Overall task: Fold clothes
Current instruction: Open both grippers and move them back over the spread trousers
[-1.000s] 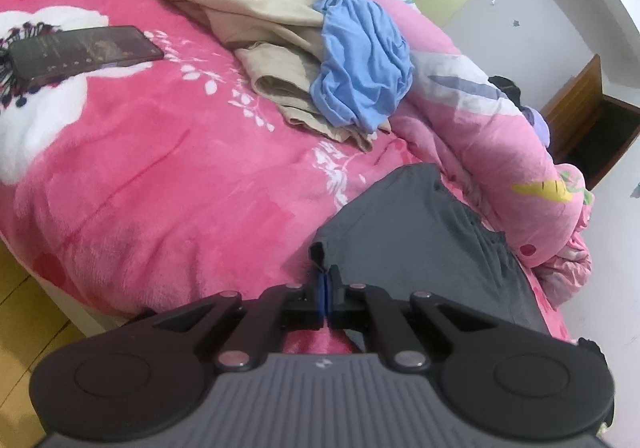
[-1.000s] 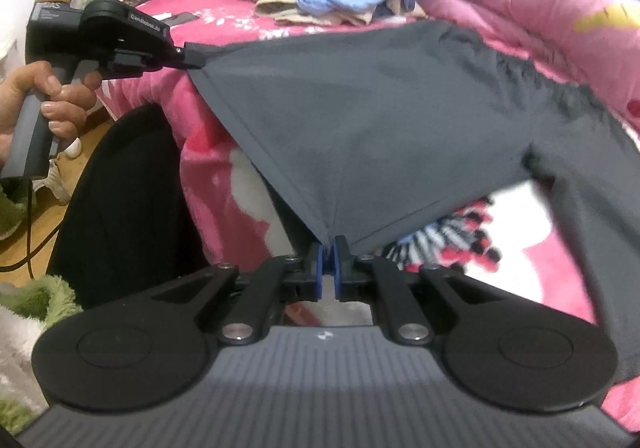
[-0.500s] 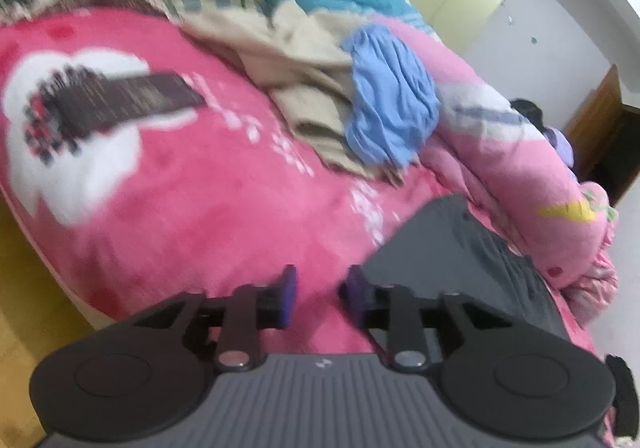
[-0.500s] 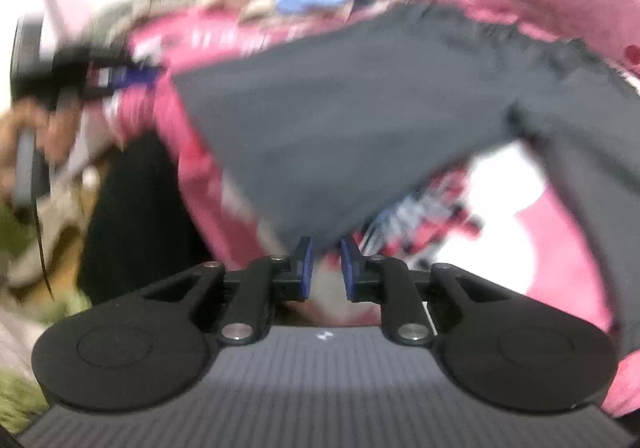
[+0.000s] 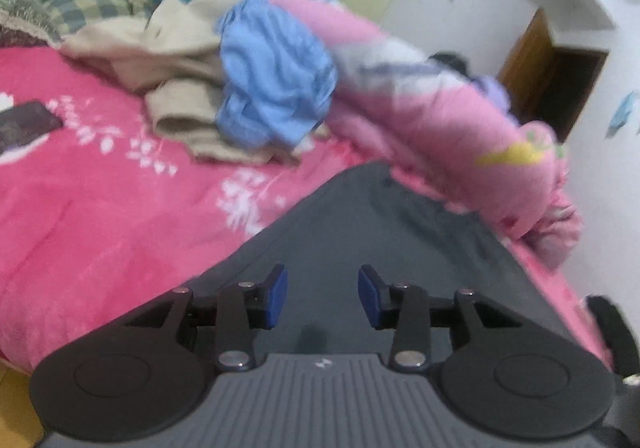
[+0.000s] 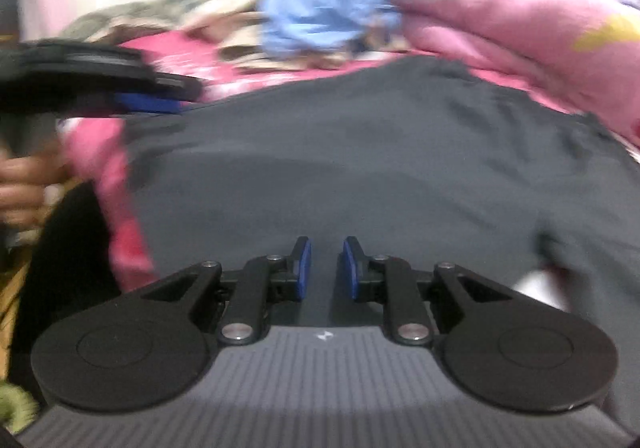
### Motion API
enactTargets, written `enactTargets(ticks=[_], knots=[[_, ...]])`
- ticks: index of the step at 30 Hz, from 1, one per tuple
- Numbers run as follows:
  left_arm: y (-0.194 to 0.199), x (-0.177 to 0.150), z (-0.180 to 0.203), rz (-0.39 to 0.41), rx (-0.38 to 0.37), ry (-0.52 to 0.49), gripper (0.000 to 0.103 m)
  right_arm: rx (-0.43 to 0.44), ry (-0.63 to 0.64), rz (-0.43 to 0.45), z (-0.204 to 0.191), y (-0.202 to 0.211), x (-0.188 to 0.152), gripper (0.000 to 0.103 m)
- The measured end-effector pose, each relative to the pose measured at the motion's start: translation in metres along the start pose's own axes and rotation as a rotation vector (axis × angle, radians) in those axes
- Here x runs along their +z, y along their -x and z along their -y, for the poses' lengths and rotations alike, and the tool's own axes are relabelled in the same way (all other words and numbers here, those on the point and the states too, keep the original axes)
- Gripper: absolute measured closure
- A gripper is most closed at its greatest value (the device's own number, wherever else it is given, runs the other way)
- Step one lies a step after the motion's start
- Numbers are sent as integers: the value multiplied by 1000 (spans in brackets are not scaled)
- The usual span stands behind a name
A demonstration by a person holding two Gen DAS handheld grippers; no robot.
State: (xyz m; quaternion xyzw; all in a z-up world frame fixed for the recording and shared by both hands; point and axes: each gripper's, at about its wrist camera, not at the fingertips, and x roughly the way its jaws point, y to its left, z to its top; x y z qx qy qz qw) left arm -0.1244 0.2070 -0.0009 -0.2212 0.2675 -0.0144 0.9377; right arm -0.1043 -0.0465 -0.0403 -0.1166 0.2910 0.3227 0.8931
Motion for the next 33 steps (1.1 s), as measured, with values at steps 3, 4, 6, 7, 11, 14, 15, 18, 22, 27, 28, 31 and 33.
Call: enactTargets(ticks=[3, 4, 6, 7, 11, 14, 15, 18, 22, 27, 28, 31, 33], knots=[[-12, -5, -15, -30, 34, 41, 64, 70, 18, 6, -9, 6, 0, 86], [-10, -5, -19, -28, 28, 54, 65, 94, 23, 9, -12, 8, 0, 86], [-7, -3, -26, -24, 17, 81, 64, 140, 32, 14, -17, 13, 0, 86], [-4, -2, -26, -18, 20, 82, 63, 163, 37, 17, -20, 16, 0, 86], [4, 2, -17, -13, 16, 69, 56, 114, -154, 56, 20, 29, -2, 85], [4, 2, 6, -43, -13, 34, 52, 29, -327, 82, 60, 53, -12, 80], [4, 2, 13, -53, -23, 23, 51, -1, -379, 87, 72, 62, -18, 79], [4, 1, 36, -83, -52, -11, 37, -93, -496, 99, 99, 87, -36, 71], [-1, -15, 82, -153, -103, -81, 11, -195, -565, 105, 110, 116, -61, 47], [-6, -36, 128, -232, -99, -148, 9, -239, -609, 86, 113, 139, -80, 34], [-9, -39, 135, -258, -80, -151, 9, -243, -612, 83, 112, 142, -82, 32], [-14, -47, 148, -326, -39, -165, 9, -247, -623, 98, 108, 142, -82, 22], [-11, -50, 155, -335, -31, -182, 9, -242, -629, 110, 106, 145, -82, 22]])
